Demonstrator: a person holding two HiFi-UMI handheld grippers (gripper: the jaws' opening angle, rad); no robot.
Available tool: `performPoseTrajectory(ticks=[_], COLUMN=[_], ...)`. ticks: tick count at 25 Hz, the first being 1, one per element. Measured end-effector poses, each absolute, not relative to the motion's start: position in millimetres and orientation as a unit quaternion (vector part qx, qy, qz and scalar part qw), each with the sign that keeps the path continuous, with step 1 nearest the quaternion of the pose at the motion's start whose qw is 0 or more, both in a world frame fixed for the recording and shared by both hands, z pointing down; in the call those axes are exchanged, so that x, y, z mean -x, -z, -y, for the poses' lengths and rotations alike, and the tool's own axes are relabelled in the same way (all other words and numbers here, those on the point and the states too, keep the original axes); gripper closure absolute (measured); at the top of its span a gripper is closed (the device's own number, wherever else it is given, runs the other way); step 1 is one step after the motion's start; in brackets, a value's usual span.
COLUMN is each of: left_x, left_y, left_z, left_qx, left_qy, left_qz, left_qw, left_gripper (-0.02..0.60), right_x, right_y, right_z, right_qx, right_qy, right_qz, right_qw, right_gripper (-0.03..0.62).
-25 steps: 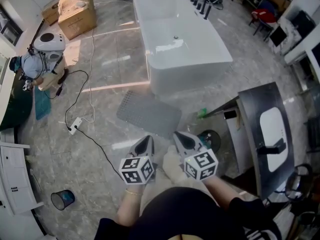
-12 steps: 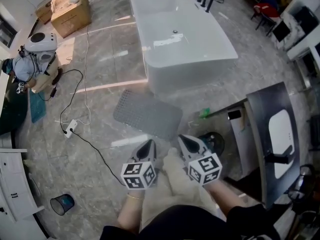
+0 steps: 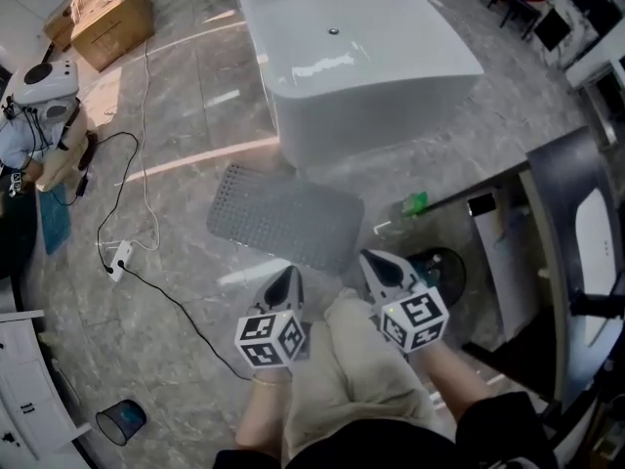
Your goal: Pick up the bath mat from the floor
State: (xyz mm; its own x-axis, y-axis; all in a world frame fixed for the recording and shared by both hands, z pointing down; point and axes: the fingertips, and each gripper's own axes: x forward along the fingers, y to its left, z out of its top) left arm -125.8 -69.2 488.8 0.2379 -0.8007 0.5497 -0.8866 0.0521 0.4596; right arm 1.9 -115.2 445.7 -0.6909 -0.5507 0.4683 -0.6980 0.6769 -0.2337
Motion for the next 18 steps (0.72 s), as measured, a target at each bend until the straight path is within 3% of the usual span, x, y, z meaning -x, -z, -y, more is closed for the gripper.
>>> performPoseTrajectory(ticks=[11, 18], left_x=[141.2, 146.5], left_y=[-683.8, -762.0], left_z=[87.8, 106.4], left_qx=[-0.705, -0.72], left_qy=[-0.085, -0.09], left_qz=[0.596, 0.591], left_qw=[0.375, 0.354], left_gripper=[0.581, 0.581], right_x=[-26.2, -41.8], right_y=[-627.7, -710.9], right_z=[152.8, 171.4], right_qx=[-0.385, -0.402], right_qy=[-0.174, -0.163], right_qz=[0.887, 0.881], right_qw=[0.187, 0.188], right_gripper=[0.583, 0.583])
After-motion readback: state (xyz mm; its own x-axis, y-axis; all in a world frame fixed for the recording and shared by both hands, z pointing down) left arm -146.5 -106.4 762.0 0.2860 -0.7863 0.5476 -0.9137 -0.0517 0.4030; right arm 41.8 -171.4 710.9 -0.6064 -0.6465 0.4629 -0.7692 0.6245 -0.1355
